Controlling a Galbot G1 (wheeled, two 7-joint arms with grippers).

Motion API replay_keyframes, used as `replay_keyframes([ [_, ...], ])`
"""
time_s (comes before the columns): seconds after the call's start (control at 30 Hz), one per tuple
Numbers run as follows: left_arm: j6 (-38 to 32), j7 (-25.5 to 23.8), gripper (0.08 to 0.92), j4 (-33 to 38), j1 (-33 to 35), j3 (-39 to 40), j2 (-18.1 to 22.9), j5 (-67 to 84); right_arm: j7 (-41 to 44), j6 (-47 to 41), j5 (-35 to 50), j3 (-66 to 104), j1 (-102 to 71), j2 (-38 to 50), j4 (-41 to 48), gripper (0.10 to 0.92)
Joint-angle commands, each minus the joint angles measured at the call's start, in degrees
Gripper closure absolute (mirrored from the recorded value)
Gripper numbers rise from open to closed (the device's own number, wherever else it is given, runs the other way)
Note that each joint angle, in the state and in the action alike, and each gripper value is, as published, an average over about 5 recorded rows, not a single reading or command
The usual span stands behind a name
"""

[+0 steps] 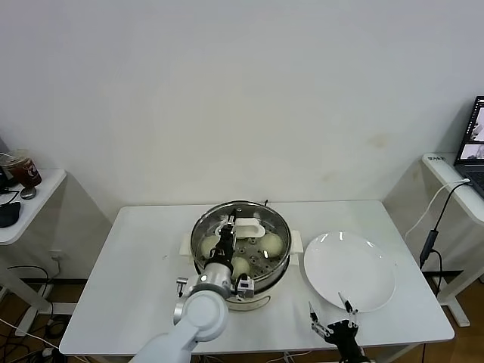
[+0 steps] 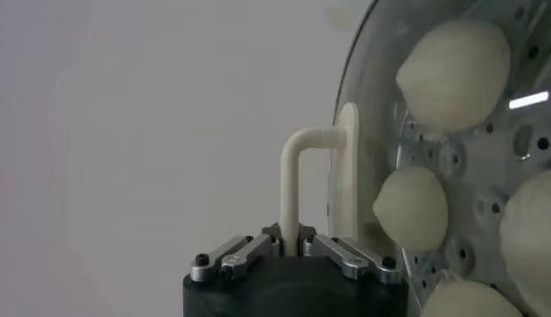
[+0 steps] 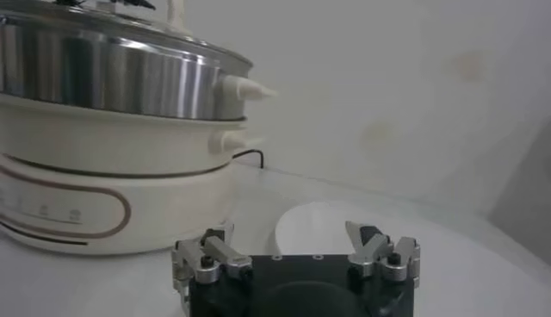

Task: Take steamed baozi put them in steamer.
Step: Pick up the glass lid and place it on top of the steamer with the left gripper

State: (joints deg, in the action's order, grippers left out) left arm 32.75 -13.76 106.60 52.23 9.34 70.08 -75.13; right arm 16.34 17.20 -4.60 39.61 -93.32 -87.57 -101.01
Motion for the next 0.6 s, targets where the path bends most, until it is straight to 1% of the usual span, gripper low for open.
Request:
replay_keyframes([
  [0.03, -0.04, 0.35, 0.832, -0.48, 0.42, 0.28, 0.35, 1.10, 0.12, 0.03, -0.11, -0.15, -0.06, -0.03, -0.10, 0.203],
  [0.3, -0.37, 3.49, 0.828, -0.14, 1.34, -1.20, 0.41, 4.64, 0.08, 0.19, -0.05, -0.03, -0.41, 0.14, -0.36, 0.203],
  [0.4, -1.75, 5.53, 0.780, 1.69, 2.37, -2.04, -0.20, 9.72, 0.03, 0.25, -0.08, -0.11, -0.48, 0.12, -0.46, 0.203],
  [0.53, -8.85, 10.13, 0.663, 5.61, 6.73, -4.71, -1.06, 19.86, -0.07, 0.41, -0.15, -0.30, -0.58, 0.10, -0.51, 0.203],
  [0.6, -11.52, 11.46, 0.611, 8.03, 9.63, -6.37, -1.32, 23.54, -0.10, 0.43, -0.19, -0.25, -0.67, 0.12, -0.56, 0.203],
])
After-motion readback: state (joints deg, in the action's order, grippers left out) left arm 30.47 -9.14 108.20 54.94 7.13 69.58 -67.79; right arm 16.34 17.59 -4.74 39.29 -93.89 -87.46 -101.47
